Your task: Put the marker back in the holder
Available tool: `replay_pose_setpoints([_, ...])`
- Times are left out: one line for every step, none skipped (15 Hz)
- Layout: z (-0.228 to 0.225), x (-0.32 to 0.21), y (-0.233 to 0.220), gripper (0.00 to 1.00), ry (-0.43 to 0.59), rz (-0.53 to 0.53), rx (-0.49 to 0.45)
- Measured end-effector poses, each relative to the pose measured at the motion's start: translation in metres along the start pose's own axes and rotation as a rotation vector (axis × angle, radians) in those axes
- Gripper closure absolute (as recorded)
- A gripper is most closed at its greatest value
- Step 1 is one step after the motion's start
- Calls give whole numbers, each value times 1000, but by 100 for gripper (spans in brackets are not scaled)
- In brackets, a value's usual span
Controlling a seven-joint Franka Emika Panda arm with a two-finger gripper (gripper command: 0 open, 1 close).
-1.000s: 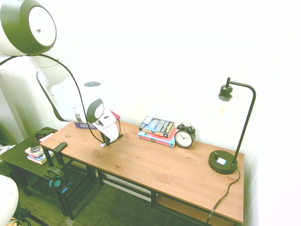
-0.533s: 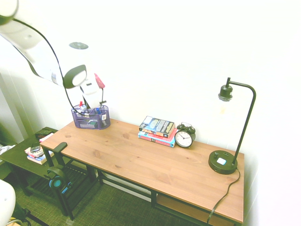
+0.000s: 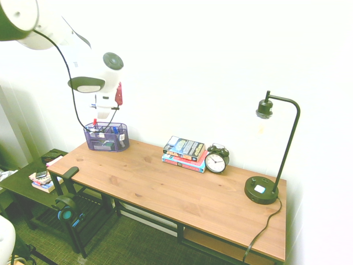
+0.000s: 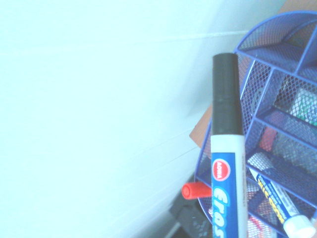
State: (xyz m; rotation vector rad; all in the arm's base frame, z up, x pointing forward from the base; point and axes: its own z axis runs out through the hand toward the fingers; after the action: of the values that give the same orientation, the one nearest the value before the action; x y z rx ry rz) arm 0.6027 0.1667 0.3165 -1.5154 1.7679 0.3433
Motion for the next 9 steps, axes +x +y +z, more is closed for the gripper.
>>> replay_pose_setpoints([11,11,-4,100,-42,58,12])
replay_pose_setpoints([21,19,-8,100,-85,113,28])
replay_pose_setpoints([28,25,-15,100,-128,165,48])
replay_pose_setpoints([33,30,-23,100,-172,215,72])
replay_pose_setpoints([37,35,-29,100,-210,260,94])
replay_pose_setpoints([41,39,-33,100,-237,291,106])
replay_pose_setpoints([45,43,-33,100,-252,310,103])
replay_pose_setpoints([49,43,-31,100,-260,316,89])
replay_pose_setpoints([53,38,-27,100,-268,316,73])
